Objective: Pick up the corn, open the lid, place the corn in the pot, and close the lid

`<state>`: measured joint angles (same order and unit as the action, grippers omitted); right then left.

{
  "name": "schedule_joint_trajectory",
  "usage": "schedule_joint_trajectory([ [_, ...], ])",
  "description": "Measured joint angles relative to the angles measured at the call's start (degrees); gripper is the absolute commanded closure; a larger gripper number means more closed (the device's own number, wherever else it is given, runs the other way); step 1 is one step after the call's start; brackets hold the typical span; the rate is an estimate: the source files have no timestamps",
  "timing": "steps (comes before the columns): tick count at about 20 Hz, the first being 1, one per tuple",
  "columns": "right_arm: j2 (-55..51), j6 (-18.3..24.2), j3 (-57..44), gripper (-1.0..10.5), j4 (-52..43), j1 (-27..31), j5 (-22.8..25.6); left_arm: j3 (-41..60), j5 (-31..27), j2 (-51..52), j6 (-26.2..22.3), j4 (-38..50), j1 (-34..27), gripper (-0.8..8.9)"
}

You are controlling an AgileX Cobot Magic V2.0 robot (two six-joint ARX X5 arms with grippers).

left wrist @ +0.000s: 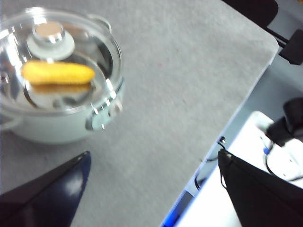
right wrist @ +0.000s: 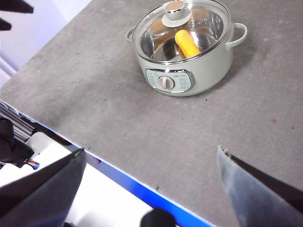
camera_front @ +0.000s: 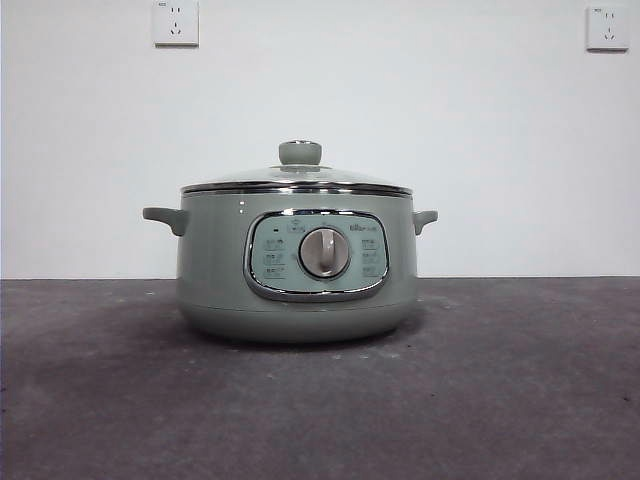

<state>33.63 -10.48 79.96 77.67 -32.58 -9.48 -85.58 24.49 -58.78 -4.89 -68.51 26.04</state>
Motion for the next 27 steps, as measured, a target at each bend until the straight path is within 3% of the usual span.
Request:
schedule_joint_trajectory([
  [4,0.0,0.0,0.0,4.9,0.0,0.0,0.0,0.0,0.0,0.2,0.0,-1.8,0.0,3.90],
  [6,0.0,0.0,0.0,6.7,0.0,0.0,0.0,0.0,1.2,0.2,0.0,-1.9,0.0,5.50],
  [8,0.0,0.0,0.0,9.6,0.0,0.0,0.0,0.0,4.2,0.2,0.0,-2.1,0.0,8.11],
  [27,0.0,1.3,0.0,9.5,0.0,0.0,0.0,0.0,5.9,-0.1,0.0,-2.2,0.0,8.17],
])
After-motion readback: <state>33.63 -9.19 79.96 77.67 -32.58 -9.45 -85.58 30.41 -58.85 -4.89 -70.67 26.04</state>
